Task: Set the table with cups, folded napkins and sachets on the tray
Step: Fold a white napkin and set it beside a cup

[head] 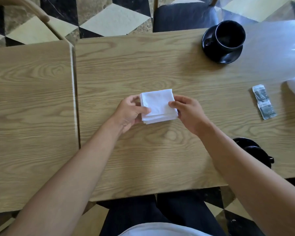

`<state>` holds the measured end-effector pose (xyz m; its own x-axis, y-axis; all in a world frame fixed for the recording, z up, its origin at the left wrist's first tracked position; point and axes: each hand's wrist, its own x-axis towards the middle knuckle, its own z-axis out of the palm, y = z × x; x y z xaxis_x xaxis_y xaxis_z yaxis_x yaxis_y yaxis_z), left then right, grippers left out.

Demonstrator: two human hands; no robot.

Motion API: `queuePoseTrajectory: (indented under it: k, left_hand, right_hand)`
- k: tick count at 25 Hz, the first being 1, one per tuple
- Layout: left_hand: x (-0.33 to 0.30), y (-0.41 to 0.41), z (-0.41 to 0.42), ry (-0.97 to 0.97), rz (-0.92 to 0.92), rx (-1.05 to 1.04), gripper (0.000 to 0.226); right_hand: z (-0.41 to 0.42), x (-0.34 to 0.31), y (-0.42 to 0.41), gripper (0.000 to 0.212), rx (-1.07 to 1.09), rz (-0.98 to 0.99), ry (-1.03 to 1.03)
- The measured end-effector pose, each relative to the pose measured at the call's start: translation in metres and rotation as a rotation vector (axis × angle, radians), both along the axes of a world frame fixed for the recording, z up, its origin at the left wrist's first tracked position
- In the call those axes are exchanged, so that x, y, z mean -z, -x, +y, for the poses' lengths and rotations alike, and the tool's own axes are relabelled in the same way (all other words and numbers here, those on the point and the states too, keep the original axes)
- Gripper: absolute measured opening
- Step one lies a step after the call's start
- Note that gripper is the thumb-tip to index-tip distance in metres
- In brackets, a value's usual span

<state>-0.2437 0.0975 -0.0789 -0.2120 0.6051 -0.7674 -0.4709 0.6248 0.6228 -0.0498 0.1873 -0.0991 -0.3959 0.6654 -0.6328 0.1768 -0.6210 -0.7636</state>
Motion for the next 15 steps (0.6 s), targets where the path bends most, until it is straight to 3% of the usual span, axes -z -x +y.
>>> queuePoseTrajectory:
  k: [6,11,15]
  left_hand:
    - [0.004,-0.011,0.103,-0.054,0.055,-0.107,0.045]
    - [0.009,-0.003,0.162,-0.09,0.329,-0.107,0.067]
    - [0.023,0.005,0.189,-0.143,0.596,-0.014,0.063]
  right_hand:
    - [0.09,0.003,0.0,0.047,0.187,0.099,-0.027]
    - [0.135,0.015,0.02,0.03,0.217,-0.218,-0.389]
    - [0.154,0.025,0.043,0.019,0.188,-0.382,-0.564]
